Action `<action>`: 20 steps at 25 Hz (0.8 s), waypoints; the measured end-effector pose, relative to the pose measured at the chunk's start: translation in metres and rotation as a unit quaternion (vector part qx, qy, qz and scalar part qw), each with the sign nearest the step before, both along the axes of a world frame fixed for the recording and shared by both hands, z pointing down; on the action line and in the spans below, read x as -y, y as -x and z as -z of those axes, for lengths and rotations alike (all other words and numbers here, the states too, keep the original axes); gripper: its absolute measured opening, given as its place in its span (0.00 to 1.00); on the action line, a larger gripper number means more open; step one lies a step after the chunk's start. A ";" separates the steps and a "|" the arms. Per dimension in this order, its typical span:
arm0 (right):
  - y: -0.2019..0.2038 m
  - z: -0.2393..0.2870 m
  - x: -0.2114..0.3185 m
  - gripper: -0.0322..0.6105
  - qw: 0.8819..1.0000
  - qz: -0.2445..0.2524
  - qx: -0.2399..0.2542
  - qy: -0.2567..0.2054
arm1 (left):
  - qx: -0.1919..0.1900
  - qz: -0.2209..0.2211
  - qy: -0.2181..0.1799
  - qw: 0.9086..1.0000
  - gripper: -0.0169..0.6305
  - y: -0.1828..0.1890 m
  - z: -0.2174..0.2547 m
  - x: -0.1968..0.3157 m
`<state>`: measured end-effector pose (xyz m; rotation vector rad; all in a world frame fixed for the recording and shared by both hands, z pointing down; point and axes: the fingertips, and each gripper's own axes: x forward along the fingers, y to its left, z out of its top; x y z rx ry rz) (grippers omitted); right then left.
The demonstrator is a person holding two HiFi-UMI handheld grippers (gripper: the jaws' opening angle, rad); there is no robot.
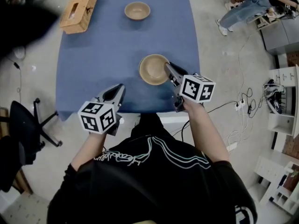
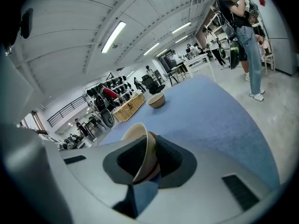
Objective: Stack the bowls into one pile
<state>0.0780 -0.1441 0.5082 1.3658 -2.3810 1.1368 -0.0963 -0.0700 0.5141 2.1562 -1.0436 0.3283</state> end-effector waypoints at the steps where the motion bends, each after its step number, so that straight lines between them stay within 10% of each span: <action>1: 0.001 0.002 -0.001 0.15 1.000 0.005 0.000 -0.005 | -0.001 -0.001 -0.001 1.000 0.07 -0.001 0.001 0.000; 20: -0.008 0.019 0.033 0.36 0.999 0.043 -0.021 -0.018 | -0.006 0.024 0.003 1.000 0.07 -0.005 0.004 0.034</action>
